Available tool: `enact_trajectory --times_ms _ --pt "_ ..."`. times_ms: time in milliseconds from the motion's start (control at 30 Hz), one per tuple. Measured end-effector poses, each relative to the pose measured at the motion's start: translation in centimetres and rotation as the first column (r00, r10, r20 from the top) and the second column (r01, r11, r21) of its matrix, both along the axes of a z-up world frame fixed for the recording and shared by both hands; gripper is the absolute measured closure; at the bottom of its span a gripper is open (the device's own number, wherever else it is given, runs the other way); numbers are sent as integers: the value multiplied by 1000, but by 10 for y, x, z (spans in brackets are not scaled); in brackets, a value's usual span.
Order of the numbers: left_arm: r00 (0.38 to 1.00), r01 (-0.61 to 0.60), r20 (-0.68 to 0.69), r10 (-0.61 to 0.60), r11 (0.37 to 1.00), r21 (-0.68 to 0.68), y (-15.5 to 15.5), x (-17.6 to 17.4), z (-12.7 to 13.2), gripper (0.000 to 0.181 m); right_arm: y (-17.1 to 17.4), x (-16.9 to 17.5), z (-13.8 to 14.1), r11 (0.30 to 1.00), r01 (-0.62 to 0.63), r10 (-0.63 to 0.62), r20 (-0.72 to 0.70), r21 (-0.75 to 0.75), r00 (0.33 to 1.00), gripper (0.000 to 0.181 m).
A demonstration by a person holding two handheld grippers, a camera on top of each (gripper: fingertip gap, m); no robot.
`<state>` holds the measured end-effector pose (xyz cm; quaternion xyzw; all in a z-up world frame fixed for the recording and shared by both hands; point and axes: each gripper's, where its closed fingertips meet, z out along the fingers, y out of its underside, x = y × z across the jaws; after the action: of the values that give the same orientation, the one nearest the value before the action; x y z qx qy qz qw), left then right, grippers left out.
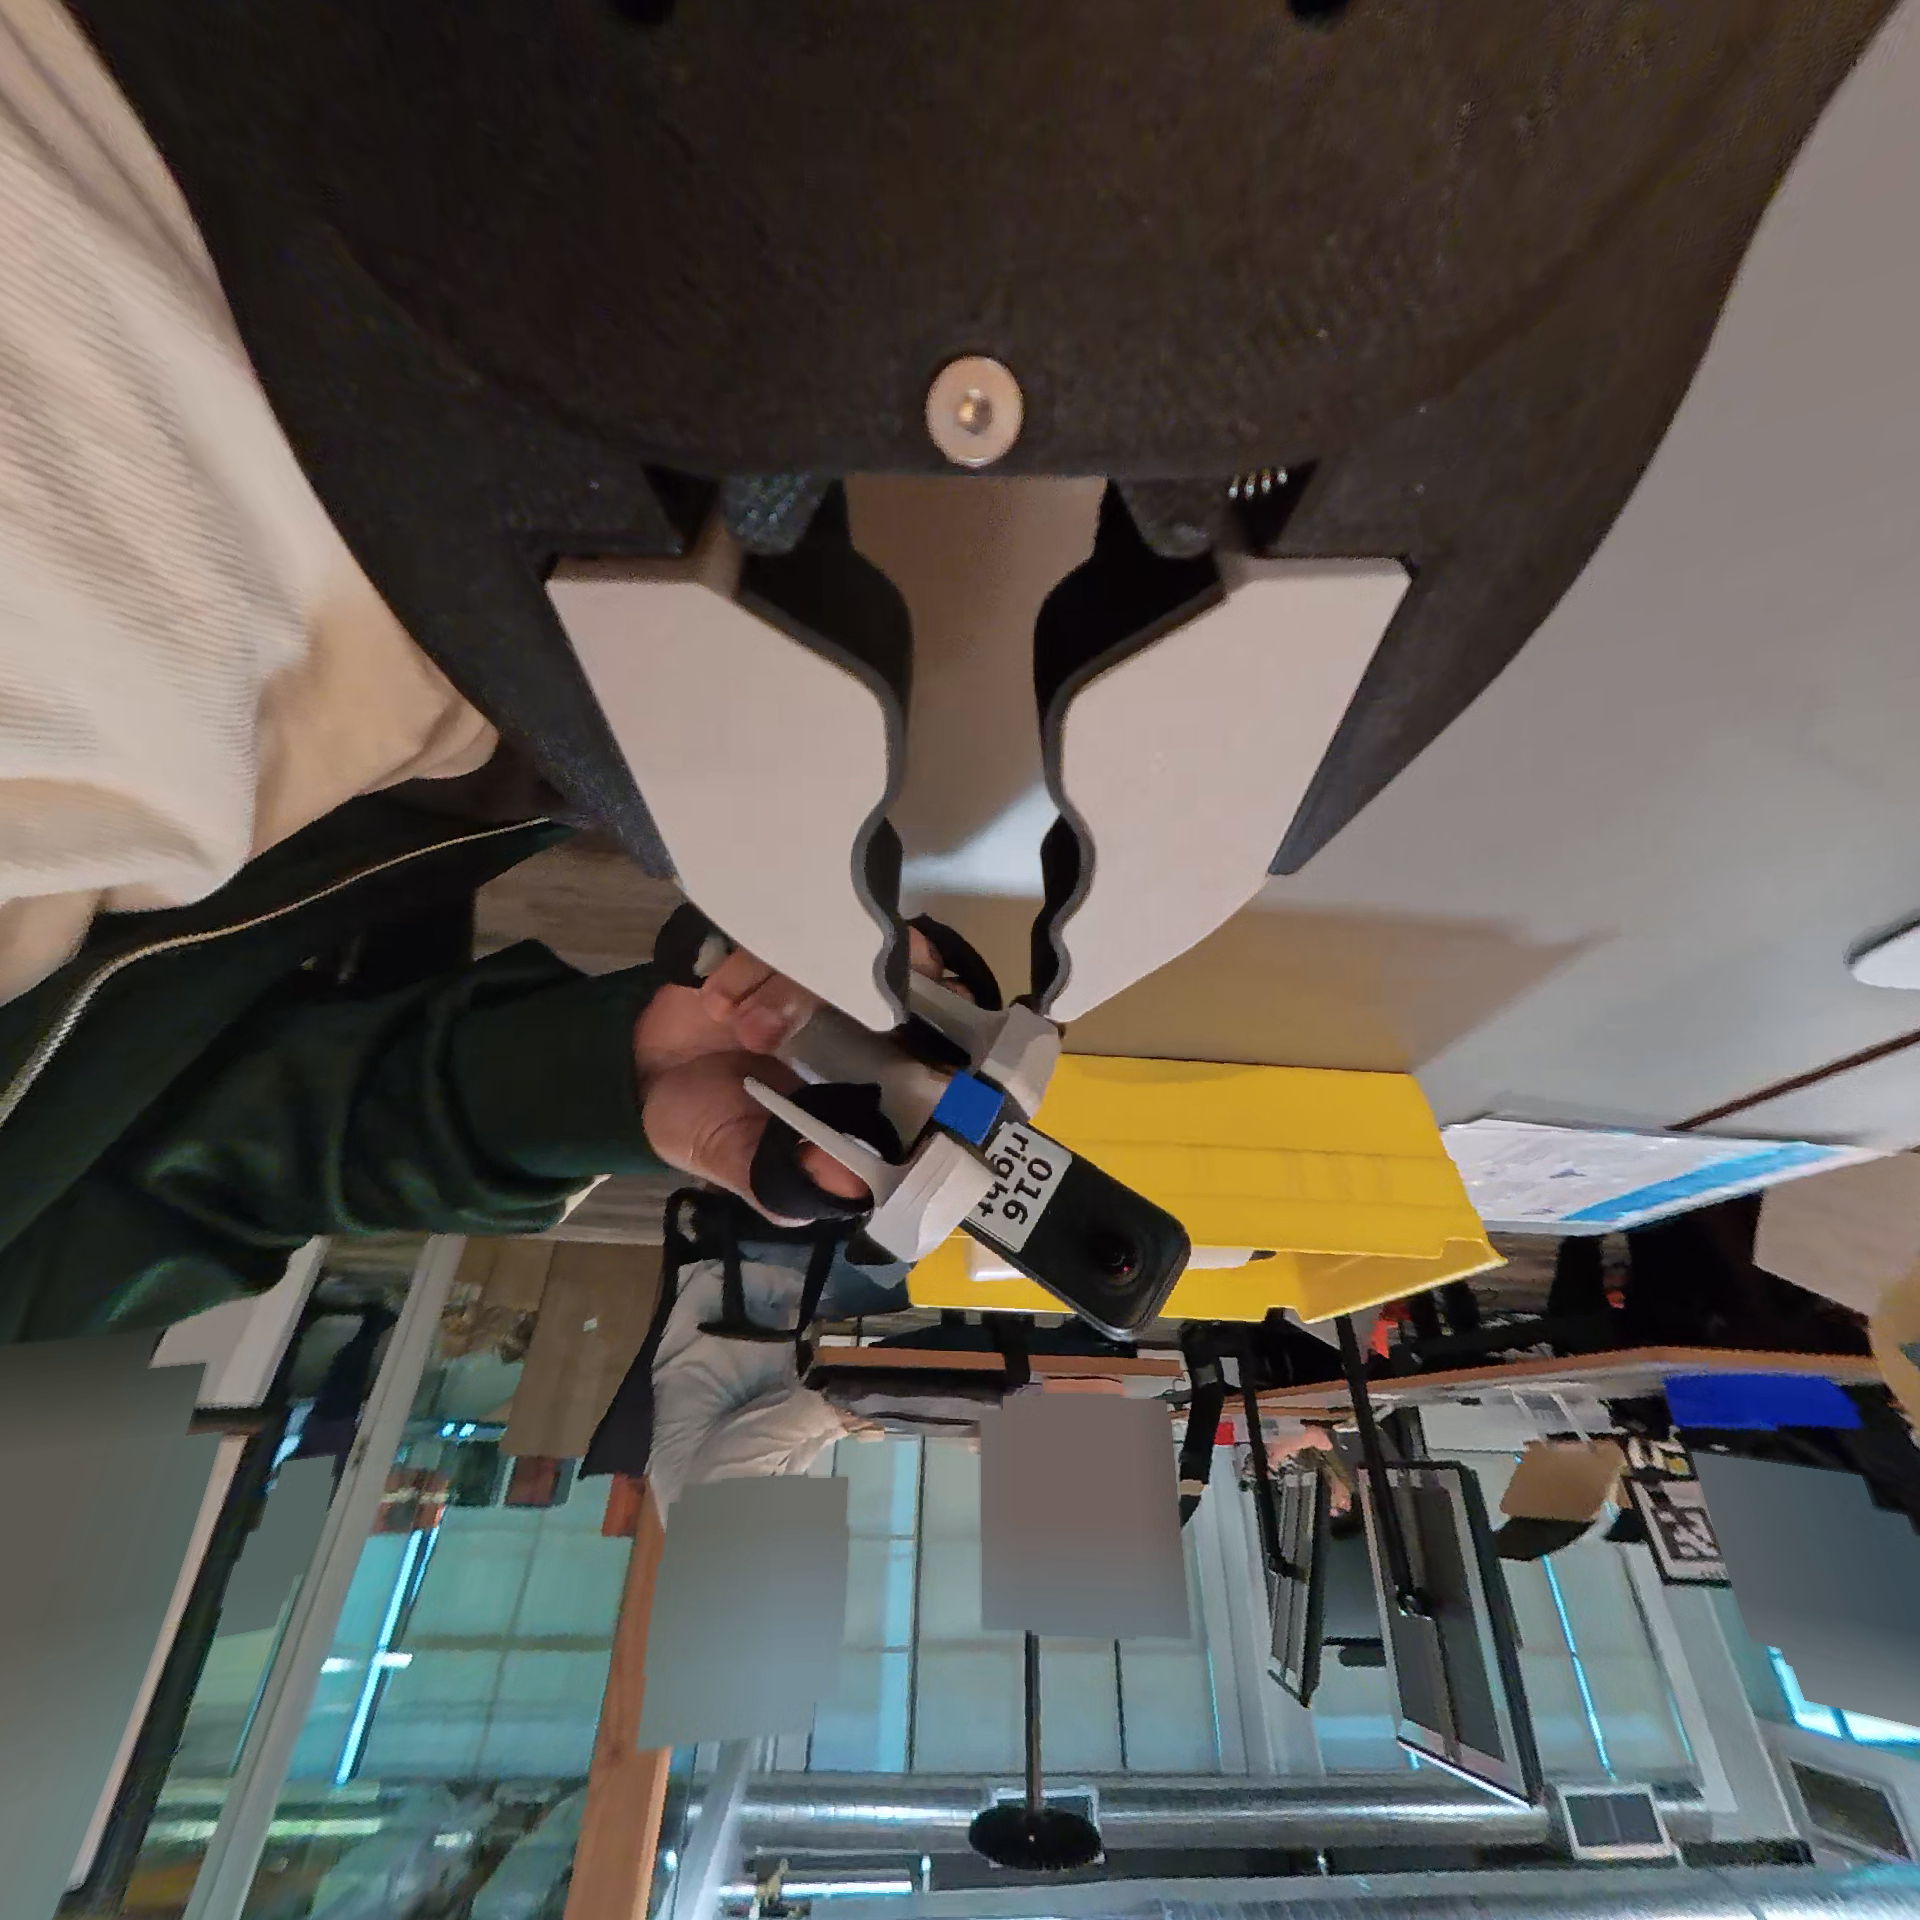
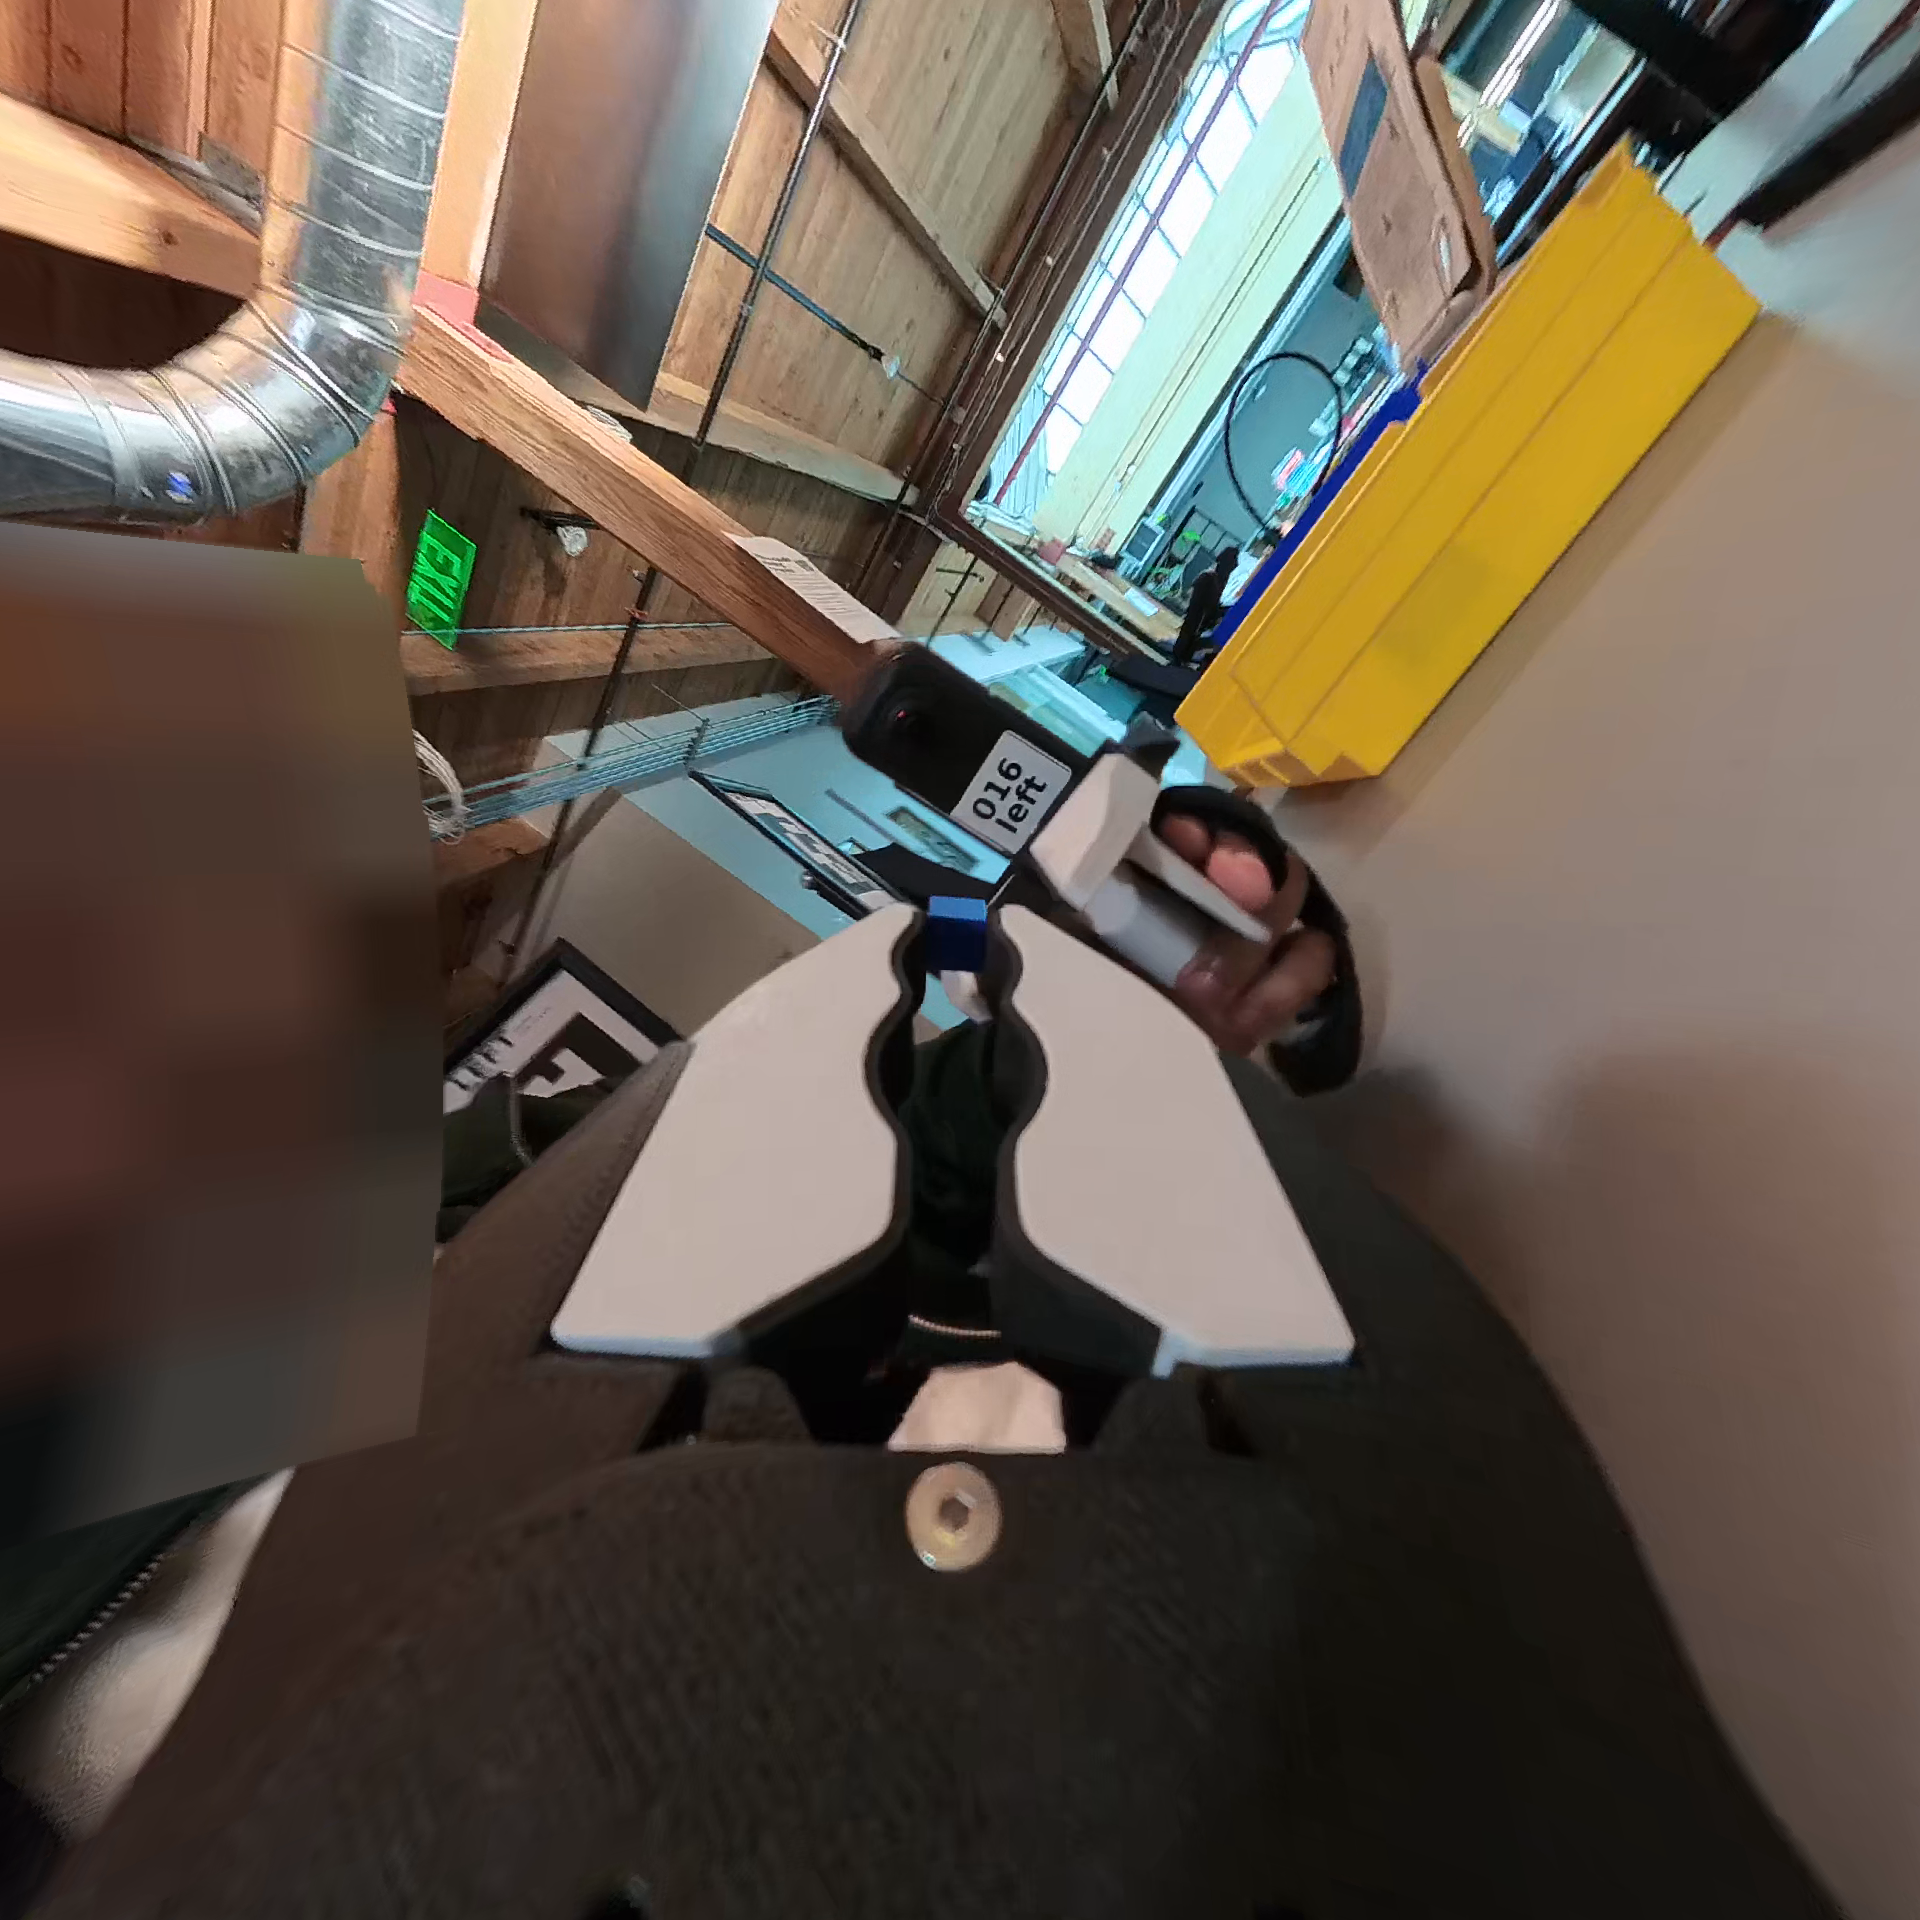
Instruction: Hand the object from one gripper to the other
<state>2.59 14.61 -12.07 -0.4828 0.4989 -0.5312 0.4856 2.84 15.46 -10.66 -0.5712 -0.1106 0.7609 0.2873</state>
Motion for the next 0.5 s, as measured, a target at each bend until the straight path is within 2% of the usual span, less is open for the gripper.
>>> enact_trajectory --times_ms 100,167,233,300,400,500 --pt "998 51 34 -48 993 -102 -3 -5 6 180 1 0 2 992 56 -62 59 110 996 171" --pt "995 88 70 -77 983 -164 -4 -8 11 181 0 -1 5 964 106 -134 103 244 986 171" --pt "990 130 89 -112 963 -235 -5 -8 11 181 -3 -1 12 894 156 -230 131 420 964 171" --pt "982 179 110 -152 934 -309 -7 -8 12 181 -6 -1 18 762 200 -356 140 616 924 171" --pt "955 295 166 -245 834 -467 -13 -6 12 168 -12 -4 18 556 170 -489 155 814 859 171" --pt "904 427 309 -297 678 -599 -16 -7 23 164 -16 -11 14 484 119 -516 172 867 839 171"
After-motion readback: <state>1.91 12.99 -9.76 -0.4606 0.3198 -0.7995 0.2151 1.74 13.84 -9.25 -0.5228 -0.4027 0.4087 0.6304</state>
